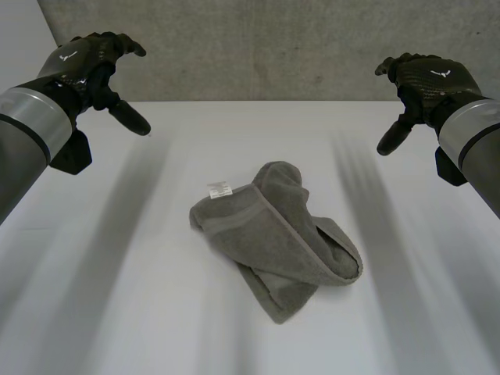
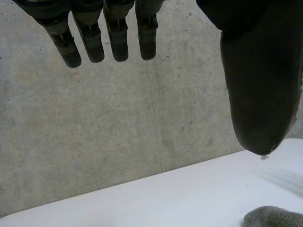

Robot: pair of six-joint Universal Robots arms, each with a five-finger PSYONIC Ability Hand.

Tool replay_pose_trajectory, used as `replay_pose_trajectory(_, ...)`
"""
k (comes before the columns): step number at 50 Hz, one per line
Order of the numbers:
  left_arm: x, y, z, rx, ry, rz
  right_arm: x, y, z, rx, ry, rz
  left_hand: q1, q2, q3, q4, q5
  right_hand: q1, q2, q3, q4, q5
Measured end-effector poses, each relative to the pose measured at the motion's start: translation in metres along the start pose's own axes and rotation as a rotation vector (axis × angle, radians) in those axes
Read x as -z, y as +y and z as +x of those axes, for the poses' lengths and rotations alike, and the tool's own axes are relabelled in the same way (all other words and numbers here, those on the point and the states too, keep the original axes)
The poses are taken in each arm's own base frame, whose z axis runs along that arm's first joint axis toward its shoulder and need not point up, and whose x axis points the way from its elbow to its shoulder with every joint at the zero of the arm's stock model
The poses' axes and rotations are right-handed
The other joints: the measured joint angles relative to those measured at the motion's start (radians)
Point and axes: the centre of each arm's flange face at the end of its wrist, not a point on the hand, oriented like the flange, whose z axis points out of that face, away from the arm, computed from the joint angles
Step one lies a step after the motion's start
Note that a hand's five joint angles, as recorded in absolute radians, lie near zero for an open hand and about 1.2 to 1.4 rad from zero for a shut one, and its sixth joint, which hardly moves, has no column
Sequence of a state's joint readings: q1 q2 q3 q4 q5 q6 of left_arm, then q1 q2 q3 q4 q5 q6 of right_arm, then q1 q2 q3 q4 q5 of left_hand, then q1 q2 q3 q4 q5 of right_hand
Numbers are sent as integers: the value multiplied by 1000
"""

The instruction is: Fold the towel.

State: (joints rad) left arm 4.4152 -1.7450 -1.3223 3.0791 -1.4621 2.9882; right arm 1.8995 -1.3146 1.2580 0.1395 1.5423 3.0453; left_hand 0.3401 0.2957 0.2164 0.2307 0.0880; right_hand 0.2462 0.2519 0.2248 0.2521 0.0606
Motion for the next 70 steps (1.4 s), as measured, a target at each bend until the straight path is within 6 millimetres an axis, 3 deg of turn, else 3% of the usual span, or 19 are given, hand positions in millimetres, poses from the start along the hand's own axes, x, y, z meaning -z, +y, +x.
replay_pose_trajectory(10,-3,9,1,-1,12,-21,-1,-2,1,30,-16,4,-18,-25,0,0,-21,0,0,0,0,0)
replay_pose_trajectory(17,-11,33,14,-11,105,-78,4,6,-7,244,-150,-38,-30,-31,0,0,-23,0,0,0,0,0)
replay_pose_trajectory(22,-14,68,36,-47,281,-171,14,31,-13,426,-296,-99,-30,-31,0,0,-23,0,0,0,0,0)
replay_pose_trajectory(29,-13,115,63,-141,457,-275,27,68,-21,550,-461,-146,-30,-31,0,0,-23,0,0,0,0,0)
replay_pose_trajectory(40,-13,171,79,-272,522,-366,41,105,-21,671,-633,-142,-30,-31,0,0,-23,0,0,0,0,0)
replay_pose_trajectory(52,-16,189,81,-388,529,-373,44,143,-31,765,-736,-188,-30,-31,0,0,-22,0,0,0,0,0)
replay_pose_trajectory(70,7,187,65,-583,495,-490,28,152,-27,832,-663,-134,14,52,0,0,92,42,37,0,0,48)
